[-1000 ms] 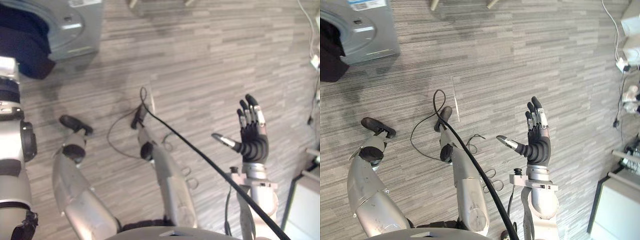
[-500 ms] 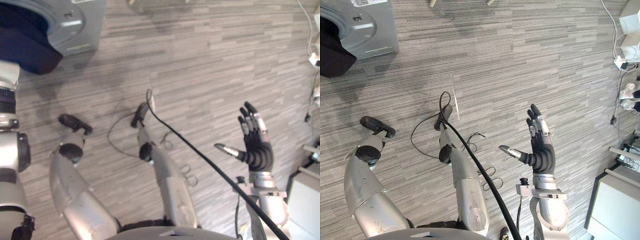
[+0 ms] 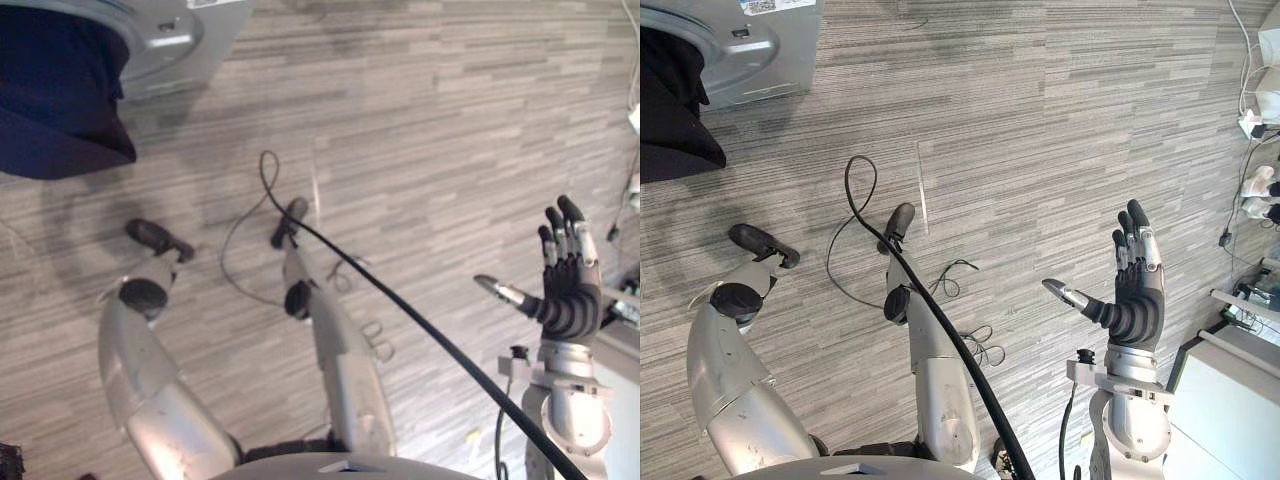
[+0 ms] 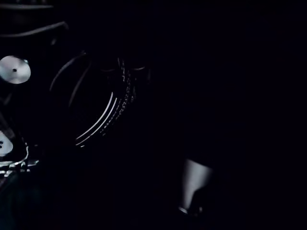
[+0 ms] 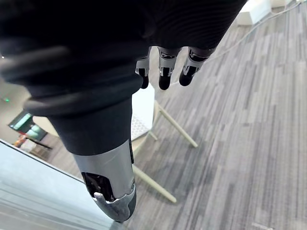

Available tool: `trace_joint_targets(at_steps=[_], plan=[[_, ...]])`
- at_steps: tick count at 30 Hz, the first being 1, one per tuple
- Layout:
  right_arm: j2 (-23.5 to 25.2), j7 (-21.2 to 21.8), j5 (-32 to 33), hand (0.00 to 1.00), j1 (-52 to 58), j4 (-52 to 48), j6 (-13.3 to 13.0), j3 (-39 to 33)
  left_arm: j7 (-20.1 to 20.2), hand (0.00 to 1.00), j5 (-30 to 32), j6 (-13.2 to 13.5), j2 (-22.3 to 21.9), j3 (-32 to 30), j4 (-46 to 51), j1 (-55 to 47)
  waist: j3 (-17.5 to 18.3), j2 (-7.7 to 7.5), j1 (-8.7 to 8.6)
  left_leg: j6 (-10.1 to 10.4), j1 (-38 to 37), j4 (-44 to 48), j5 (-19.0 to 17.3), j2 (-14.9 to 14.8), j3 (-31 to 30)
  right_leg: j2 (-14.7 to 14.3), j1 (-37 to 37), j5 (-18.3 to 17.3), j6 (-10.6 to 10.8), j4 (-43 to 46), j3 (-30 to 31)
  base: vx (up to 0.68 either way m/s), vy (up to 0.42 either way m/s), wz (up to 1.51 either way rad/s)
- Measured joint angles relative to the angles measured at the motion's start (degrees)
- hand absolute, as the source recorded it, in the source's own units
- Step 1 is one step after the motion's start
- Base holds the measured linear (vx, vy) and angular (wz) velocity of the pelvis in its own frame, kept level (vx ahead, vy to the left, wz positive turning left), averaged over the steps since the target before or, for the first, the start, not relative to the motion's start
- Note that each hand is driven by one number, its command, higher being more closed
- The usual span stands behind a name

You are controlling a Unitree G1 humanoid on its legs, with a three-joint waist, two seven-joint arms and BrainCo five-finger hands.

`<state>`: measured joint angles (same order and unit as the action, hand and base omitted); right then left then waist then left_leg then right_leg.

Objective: Pick up the laundry basket with both hands and put the clothes into the washing machine.

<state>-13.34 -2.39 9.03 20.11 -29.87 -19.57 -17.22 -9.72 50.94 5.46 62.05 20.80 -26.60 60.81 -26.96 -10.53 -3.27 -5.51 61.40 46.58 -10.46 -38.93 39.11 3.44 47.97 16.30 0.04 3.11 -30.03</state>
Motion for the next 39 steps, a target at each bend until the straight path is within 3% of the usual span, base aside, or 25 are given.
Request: trace_joint_targets(at_steps=[4, 7, 11, 14, 17, 19, 20, 21, 22, 24, 26, 27, 28, 29, 32, 34, 39], plan=[[2.9, -0.1, -0.4, 0.0, -2.5, -0.1, 0.0, 0.3, -1.1, 0.0, -0.1, -3.6, -10.7, -9.2, -3.8, -0.3, 0.0, 0.02, -0.01, 0.0, -0.9, -0.1, 0.0, 0.2, 0.0, 0.0, -0.5, -0.1, 0.0, 0.1, 0.5, 0.02, 0.016, 0.01], [3.3, -0.6, -0.5, 0.0, -2.5, 0.0, 0.1, 2.3, -2.7, 0.0, 0.8, -8.0, -16.6, -12.2, -4.6, -0.3, 0.0, 0.02, -0.05, 0.0, -2.3, -0.6, 0.0, 0.4, -0.1, -0.1, -1.9, -0.5, 0.2, -0.6, 0.8, 0.01, 0.0, 0.02], [3.6, -0.8, -2.5, 0.0, -2.5, -0.3, 0.9, 6.2, -2.6, 0.0, 1.8, -11.1, -22.6, -16.3, -5.8, 1.0, 0.1, 0.32, -0.04, 1.4, -2.5, -1.7, 0.2, 0.9, -1.7, -1.0, -4.1, -0.5, 0.3, -2.7, 0.1, 0.04, -0.016, 0.13], [3.7, -0.8, -3.4, 0.0, -2.6, -1.3, 1.4, 7.3, -2.6, 0.0, -1.9, -13.2, -25.1, -20.3, -6.9, 2.7, 0.1, 0.32, 0.04, 0.7, -2.4, -1.6, 0.9, 0.7, -2.1, -1.4, -4.4, -0.4, 0.4, -2.9, -0.3, 0.05, -0.009, 0.03], [3.5, -0.2, -4.3, 0.0, -2.6, -4.2, 3.3, 7.7, -2.3, 0.0, -11.4, -14.2, -26.1, -29.2, -11.2, 5.7, 0.2, 0.29, -0.23, 0.7, -1.9, -0.7, 0.9, -0.6, -3.1, -2.8, -5.1, 0.8, 0.0, -4.0, -0.3, 0.07, -0.005, -0.13], [2.6, 1.1, -4.0, 0.0, -2.6, -6.3, 4.7, 7.7, -1.6, 0.0, -27.1, -13.8, -27.3, -38.4, -14.5, 7.4, 0.2, 0.28, -0.37, 1.0, -1.2, 0.1, 0.7, -1.5, -4.4, -3.7, -5.3, 1.1, -0.4, -4.3, -0.3, 0.06, -0.002, -0.17], [2.3, 1.1, -3.9, 0.0, -2.6, -6.3, 4.9, 7.7, -1.3, 0.0, -31.0, -13.7, -27.5, -39.9, -15.3, 7.3, 0.2, 0.27, -0.36, 1.2, -1.1, 0.4, 0.6, -1.8, -4.6, -3.9, -5.3, 1.2, -0.4, -4.3, -0.3, 0.05, 0.003, -0.1], [1.3, 1.2, -3.6, 0.0, -2.6, -6.2, 5.5, 7.6, -0.3, 0.0, -39.8, -13.7, -28.3, -41.4, -16.4, 7.1, 0.2, 0.28, -0.47, 1.2, -1.2, 0.4, 0.6, -1.7, -4.6, -3.9, -5.3, 1.2, -0.4, -4.3, -0.3, 0.05, 0.006, -0.03], [0.1, 1.2, -3.3, 0.0, -2.8, -5.9, 6.1, 7.7, 0.3, 0.0, -47.8, -13.7, -29.4, -40.5, -16.9, 7.1, 0.2, 0.28, -0.36, 1.2, -1.2, 0.4, 0.6, -1.7, -4.6, -3.9, -5.3, 1.2, -0.4, -4.3, -0.3, 0.04, 0.007, 0.03], [-1.6, 1.2, -2.2, 0.0, -3.2, -5.1, 6.2, 7.9, -0.1, 0.0, -57.7, -13.6, -29.7, -37.5, -16.7, 7.5, 0.2, 0.28, -0.35, 1.2, -1.3, 0.4, 0.6, -1.7, -4.7, -3.8, -5.5, 1.2, -0.4, -4.2, -0.4, 0.04, 0.011, 0.05], [-6.4, 1.0, -0.4, 0.0, -2.7, -3.7, 6.3, 9.6, -1.3, 0.0, -80.4, -13.5, -24.5, -27.7, -16.4, 8.1, 0.2, 0.28, 0.36, 1.2, -1.6, 0.2, 0.6, -1.3, -5.1, -3.6, -5.9, 1.1, -0.4, -3.9, -0.5, 0.03, 0.015, 0.07], [-6.6, 0.9, 0.0, 0.0, -2.3, -3.1, 6.3, 10.1, -1.8, 0.0, -84.3, -13.5, -23.8, -26.4, -15.2, 8.1, 0.2, 0.28, 0.72, 1.3, -1.5, 0.2, 0.6, -1.2, -5.2, -3.6, -5.9, 1.1, -0.5, -3.9, -0.5, 0.03, 0.013, 0.09], [-6.6, 0.9, 0.2, 0.0, -1.6, -2.1, 6.5, 11.1, -2.9, 0.0, -90.3, -12.6, -23.4, -25.0, -11.4, 8.1, 0.2, 0.28, 1.61, 1.3, -1.4, 0.1, 0.6, -1.0, -5.3, -3.4, -5.8, 0.9, -0.5, -3.9, -0.7, 0.03, 0.011, 0.13], [-6.4, 1.0, 0.1, 0.0, -0.9, -1.9, 6.8, 12.5, -4.2, 0.0, -94.7, -9.5, -22.9, -24.6, -6.5, 8.1, 0.2, 0.27, 1.84, 1.3, -1.4, 0.0, 0.7, -0.5, -5.3, -3.0, -5.8, 0.8, -0.5, -3.8, -0.8, 0.03, 0.012, 0.14], [-6.0, 1.1, 0.1, 0.0, 2.4, -2.1, 6.8, 13.0, -6.2, 0.0, -97.6, -4.1, -20.4, -24.9, -5.5, 7.8, 0.2, 0.27, 1.37, 1.2, -1.5, -0.1, 0.7, 0.4, -5.3, -2.2, -6.0, 0.6, -0.3, -3.7, -1.0, 0.03, 0.033, 0.12], [-5.4, 1.2, 0.0, 0.0, 3.8, -2.5, 6.8, 12.7, -6.3, 0.0, -98.1, -2.9, -20.7, -25.8, -5.5, 7.2, 0.2, 0.26, 1.18, 1.0, -1.7, 0.0, 0.8, 0.5, -5.3, -2.0, -6.1, 0.9, -0.4, -3.7, -1.2, 0.03, 0.031, 0.05], [-3.9, 2.4, -0.5, 0.0, 3.9, -2.8, 6.7, 12.4, -6.3, 0.0, -99.7, 1.2, -25.9, -35.8, -3.9, -0.1, 0.2, 0.18, -0.55, 1.2, -4.2, -0.4, 0.5, 0.9, -5.2, -2.0, -7.9, 0.9, -0.3, -4.3, -0.4, 0.02, 0.019, -0.06]])
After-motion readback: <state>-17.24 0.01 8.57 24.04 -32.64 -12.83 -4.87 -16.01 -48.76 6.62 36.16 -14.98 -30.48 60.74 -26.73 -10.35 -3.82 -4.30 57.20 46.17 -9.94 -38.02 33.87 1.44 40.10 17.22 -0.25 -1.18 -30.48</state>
